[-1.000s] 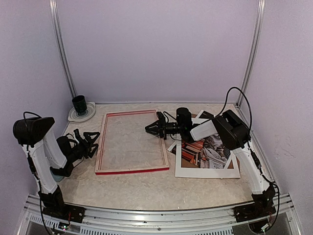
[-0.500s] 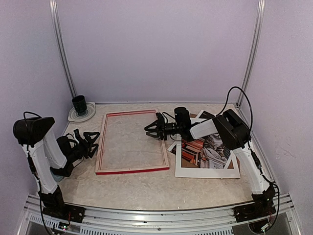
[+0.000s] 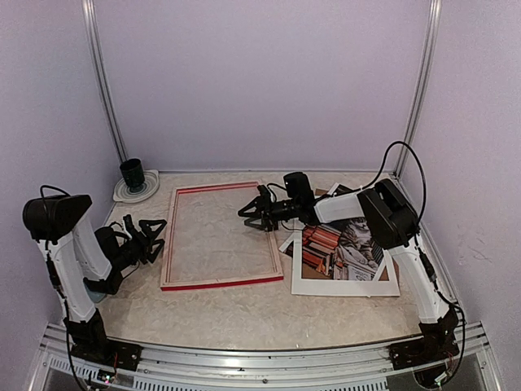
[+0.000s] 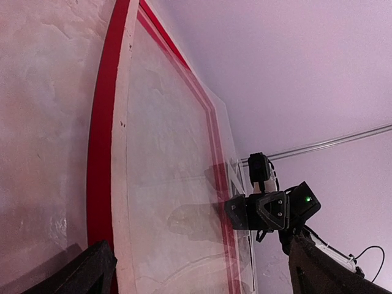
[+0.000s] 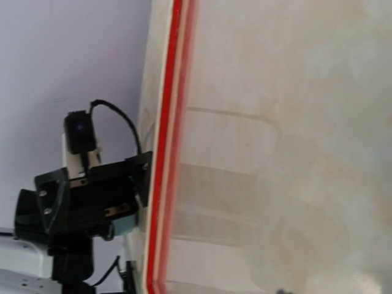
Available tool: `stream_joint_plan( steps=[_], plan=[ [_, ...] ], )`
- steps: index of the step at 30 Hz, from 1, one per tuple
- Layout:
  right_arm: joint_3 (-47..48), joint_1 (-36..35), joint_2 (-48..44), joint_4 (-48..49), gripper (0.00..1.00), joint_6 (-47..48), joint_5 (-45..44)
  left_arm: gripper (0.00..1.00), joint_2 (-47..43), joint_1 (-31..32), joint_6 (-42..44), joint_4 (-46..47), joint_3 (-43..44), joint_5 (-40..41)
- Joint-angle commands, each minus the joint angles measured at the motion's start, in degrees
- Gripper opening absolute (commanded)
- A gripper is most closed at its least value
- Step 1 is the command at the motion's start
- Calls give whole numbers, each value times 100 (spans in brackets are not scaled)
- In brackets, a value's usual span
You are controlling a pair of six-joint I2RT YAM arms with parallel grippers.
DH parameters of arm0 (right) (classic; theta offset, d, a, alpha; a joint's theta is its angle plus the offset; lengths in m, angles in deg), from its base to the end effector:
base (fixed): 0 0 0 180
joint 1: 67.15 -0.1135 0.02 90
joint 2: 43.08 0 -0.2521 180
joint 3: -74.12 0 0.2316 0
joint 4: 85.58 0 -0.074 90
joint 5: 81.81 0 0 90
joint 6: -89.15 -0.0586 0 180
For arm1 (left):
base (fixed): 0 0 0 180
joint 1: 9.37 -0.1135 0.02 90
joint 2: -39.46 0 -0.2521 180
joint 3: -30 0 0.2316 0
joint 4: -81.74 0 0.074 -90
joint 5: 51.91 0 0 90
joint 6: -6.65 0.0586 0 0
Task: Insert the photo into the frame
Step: Place the glass panel at the frame body.
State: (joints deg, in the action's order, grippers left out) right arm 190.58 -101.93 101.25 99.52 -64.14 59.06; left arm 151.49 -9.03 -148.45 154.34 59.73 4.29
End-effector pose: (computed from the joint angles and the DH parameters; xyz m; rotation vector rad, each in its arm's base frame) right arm 0.4109 0.3407 0.1093 -0.1372 2.3869 1.8551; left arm 0.2663 -0.0342 0.0970 -0.5906 1.8173 -1.3172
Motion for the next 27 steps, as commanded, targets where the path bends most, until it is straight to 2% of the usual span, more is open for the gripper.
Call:
stream_joint_plan(
  steps=[1,8,27],
  plan=[
    [297,-78,-238,-978,56,664,-413,99,169,5,-65,-31,-83,-113],
    [461,-98,-293,-1607,61,982,-694,99,184,4,-82,-1,-83,-121],
    [839,-183,-576,-3110,65,1903,-1762,99,186,7,-122,54,-108,-135]
  ],
)
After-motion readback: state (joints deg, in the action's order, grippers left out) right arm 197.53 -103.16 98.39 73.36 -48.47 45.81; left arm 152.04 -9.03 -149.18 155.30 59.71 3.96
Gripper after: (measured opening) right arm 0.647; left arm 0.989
